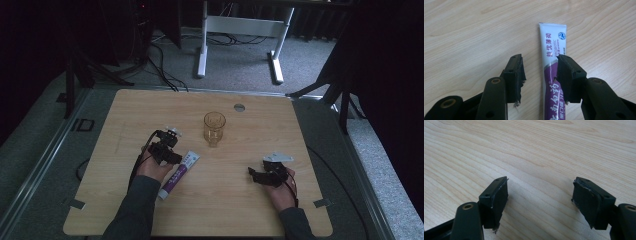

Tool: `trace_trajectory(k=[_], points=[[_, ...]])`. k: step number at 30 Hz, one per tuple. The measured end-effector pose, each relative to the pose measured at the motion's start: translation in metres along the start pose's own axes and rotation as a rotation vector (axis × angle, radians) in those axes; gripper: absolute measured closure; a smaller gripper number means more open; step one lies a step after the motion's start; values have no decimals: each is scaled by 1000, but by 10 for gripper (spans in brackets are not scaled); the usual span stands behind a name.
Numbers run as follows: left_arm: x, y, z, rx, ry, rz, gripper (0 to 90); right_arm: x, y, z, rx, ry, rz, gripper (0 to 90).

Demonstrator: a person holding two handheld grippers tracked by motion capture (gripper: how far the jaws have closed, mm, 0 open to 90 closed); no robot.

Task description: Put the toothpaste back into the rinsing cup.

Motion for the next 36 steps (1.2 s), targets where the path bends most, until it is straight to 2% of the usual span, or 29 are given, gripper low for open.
trace_trajectory(k=[10,17,27,36], points=[[1,4,-1,-41,12,-4,553,0,0,0,0,-2,-1,282],[7,7,-1,-65,26,-6,559,0,0,0,1,-1,-1,282],[11,10,-2,-89,23,-22,560,0,0,0,0,-1,0,282],[16,14,-4,-132,25,-32,560,0,0,0,0,-2,0,282]])
Point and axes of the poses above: each handheld gripper's, and its own axes: y roughly forward along the jaws, z roughly out of its top, x roughly to its right, the point moved 5 cm from there along y, roughly forward along the jaws, and after that the axes turned 2 degrees about -y, right-handed, at the moved point
